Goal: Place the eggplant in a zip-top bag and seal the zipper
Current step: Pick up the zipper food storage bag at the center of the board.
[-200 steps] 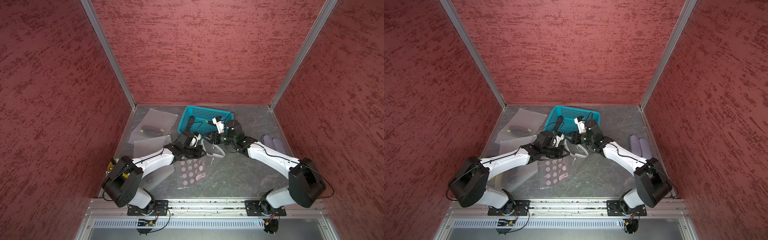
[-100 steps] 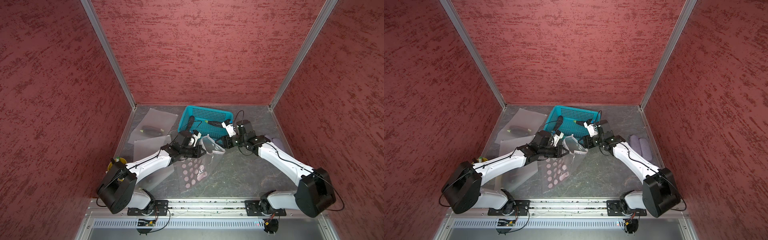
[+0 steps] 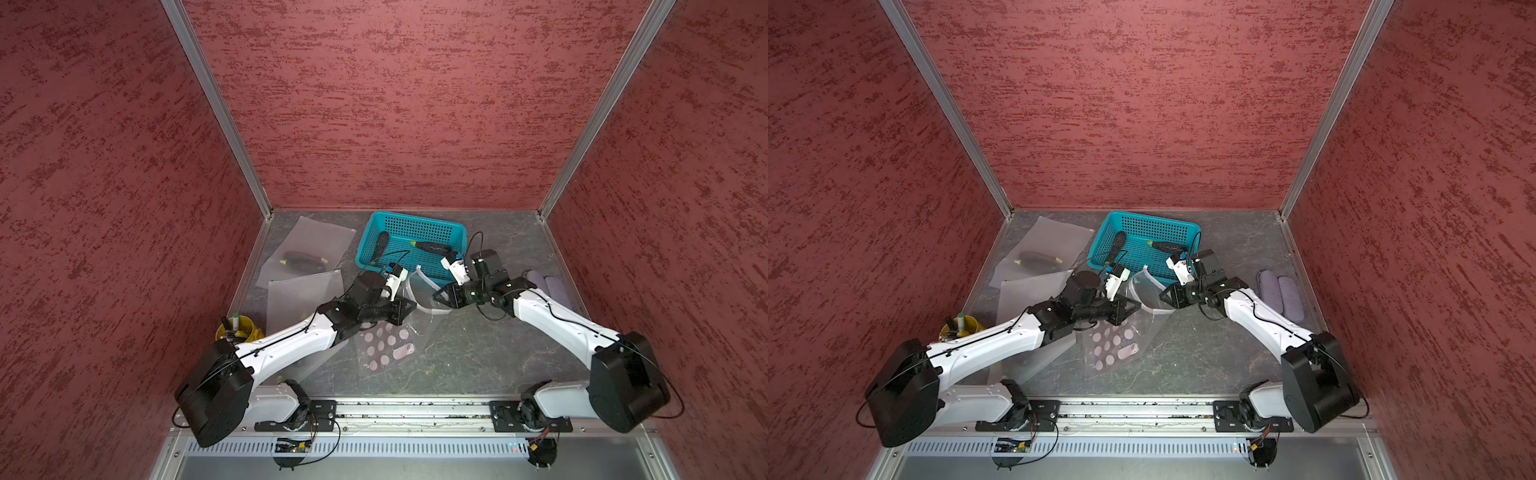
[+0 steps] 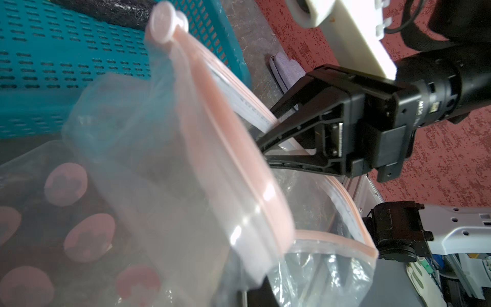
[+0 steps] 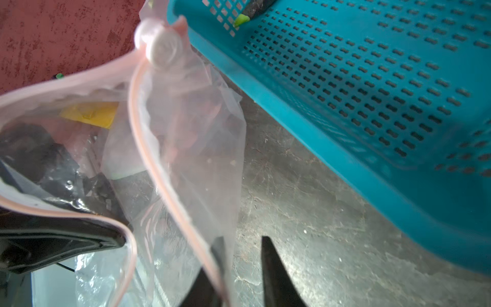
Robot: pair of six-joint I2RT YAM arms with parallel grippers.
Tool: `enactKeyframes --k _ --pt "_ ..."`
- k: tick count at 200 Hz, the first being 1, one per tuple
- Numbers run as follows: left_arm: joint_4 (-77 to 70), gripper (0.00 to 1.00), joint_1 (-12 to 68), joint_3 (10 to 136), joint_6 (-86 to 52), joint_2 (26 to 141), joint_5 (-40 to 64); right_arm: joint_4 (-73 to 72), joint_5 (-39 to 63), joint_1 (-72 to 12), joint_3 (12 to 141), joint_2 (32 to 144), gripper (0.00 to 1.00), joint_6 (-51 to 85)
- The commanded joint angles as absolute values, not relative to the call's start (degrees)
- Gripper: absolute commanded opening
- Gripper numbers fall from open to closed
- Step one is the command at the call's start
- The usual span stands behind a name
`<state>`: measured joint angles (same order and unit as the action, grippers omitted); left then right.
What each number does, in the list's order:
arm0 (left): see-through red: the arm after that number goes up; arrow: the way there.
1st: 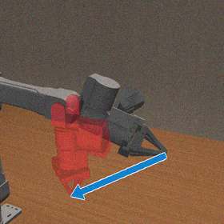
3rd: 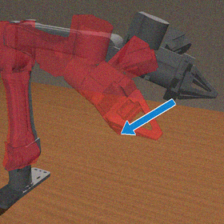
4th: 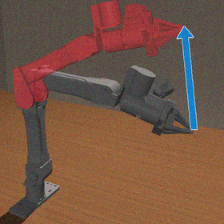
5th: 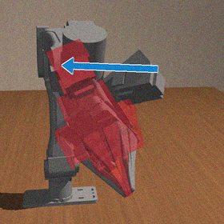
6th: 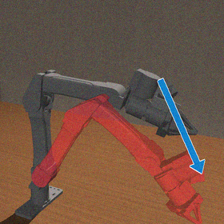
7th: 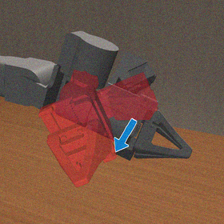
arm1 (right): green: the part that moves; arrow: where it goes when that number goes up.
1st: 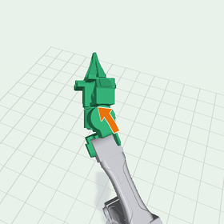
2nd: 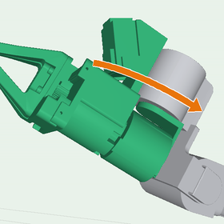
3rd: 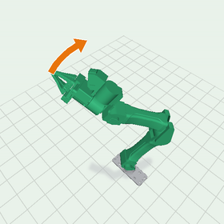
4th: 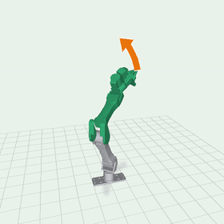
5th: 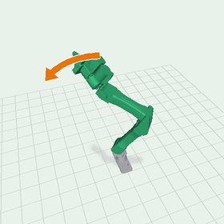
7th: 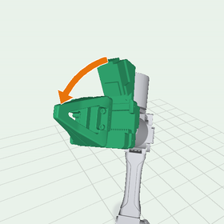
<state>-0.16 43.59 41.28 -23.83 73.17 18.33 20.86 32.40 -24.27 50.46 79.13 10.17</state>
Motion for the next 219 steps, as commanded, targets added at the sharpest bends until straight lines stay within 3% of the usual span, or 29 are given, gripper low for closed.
enactKeyframes --k 1,43,57,120,163,219 --pt "-1.5 0.14 43.8 40.6 -21.6 72.5 15.2 18.9 33.7 -24.1 51.6 79.1 0.14 10.9" --pt "1.4 0.68 43.1 42.9 -22.6 72.4 15.2 19.5 27.3 -24.6 53.6 75.1 0.06 11.7" --pt "2.9 0.79 42.1 44.6 -24.2 72.7 15.8 19.9 24.7 -25.0 54.2 74.1 0.05 12.0" --pt "2.1 0.85 37.7 49.5 -31.5 73.0 22.5 20.9 13.3 -30.8 56.3 73.4 0.04 11.6" --pt "6.0 0.87 36.6 51.1 -29.2 72.0 27.4 20.0 11.5 -31.2 56.2 72.9 0.04 11.6" --pt "7.5 0.87 33.8 52.9 -33.2 74.3 25.8 16.9 9.3 -35.8 56.2 73.0 0.03 10.2"
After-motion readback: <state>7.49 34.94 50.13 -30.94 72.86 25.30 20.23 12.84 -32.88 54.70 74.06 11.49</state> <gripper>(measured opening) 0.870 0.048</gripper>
